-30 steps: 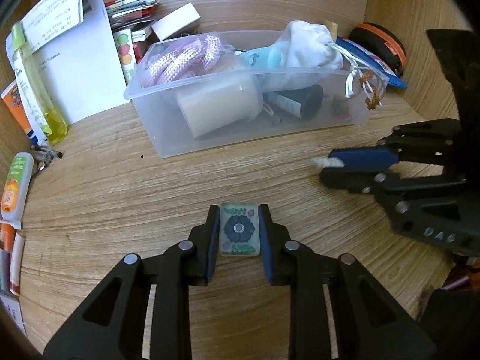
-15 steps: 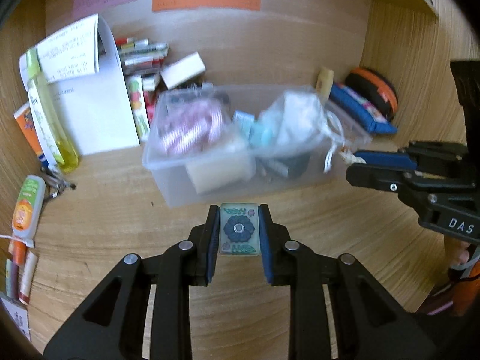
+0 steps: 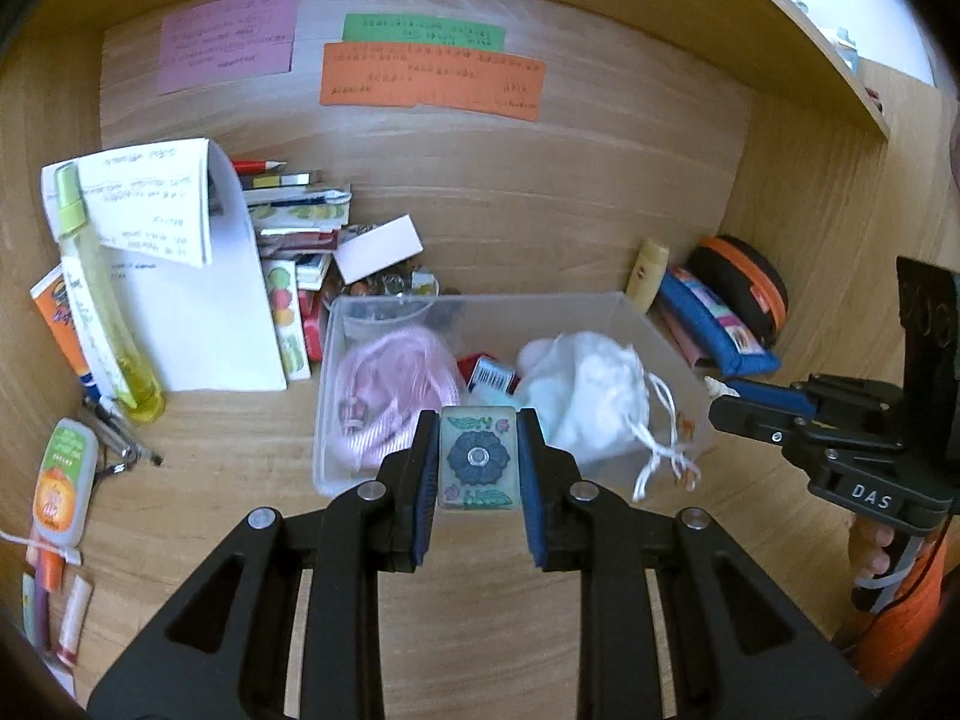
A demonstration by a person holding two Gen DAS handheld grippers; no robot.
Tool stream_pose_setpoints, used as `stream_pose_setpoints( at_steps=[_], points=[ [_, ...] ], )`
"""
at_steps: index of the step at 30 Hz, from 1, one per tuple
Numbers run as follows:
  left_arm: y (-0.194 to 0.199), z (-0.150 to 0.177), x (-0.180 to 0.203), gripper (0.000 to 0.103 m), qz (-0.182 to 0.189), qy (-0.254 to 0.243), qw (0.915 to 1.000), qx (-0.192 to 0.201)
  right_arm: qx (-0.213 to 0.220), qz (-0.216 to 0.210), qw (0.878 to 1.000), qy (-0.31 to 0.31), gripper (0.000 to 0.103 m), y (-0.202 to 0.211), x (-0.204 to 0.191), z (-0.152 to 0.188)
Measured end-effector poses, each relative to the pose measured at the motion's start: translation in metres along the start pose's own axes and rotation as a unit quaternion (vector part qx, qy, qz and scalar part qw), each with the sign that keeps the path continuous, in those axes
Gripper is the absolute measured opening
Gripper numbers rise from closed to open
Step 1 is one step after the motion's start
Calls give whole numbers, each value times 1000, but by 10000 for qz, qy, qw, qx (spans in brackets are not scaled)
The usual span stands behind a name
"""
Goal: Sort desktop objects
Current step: 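Lift the packet and seashell and carry them over the bin, then open both tools to drop the packet and seashell into the bin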
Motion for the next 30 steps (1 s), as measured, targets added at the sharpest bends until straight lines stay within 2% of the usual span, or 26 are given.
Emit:
stream_pose_setpoints(
  at_steps=[11, 19, 27, 30],
  points=[
    [-50, -30, 13, 24, 116, -138, 9996, -226, -72, 272, 9994, -187, 16, -28, 32, -27],
    [-85, -29, 15, 24, 126, -197, 9982, -544, -269, 361, 9988, -165, 16, -49, 39, -26],
    [-88, -28, 19, 24, 81, -304, 9979, -562, -265, 523, 9983, 69, 16, -54, 33, -22],
    [-85, -29, 20, 28, 43, -328, 9980, -538, -254, 566, 9980, 108, 19, -52, 32, -23]
  ],
)
Point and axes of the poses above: each gripper's, at about its wrist camera, not at the fingertips, and y roughly against the way its jaws point, x to its right, z to its underside, the point moved 3 cm from there along -y, roughly the way its jaws point, and after that the axes turned 5 degrees about -y, right-handed, at the moved point
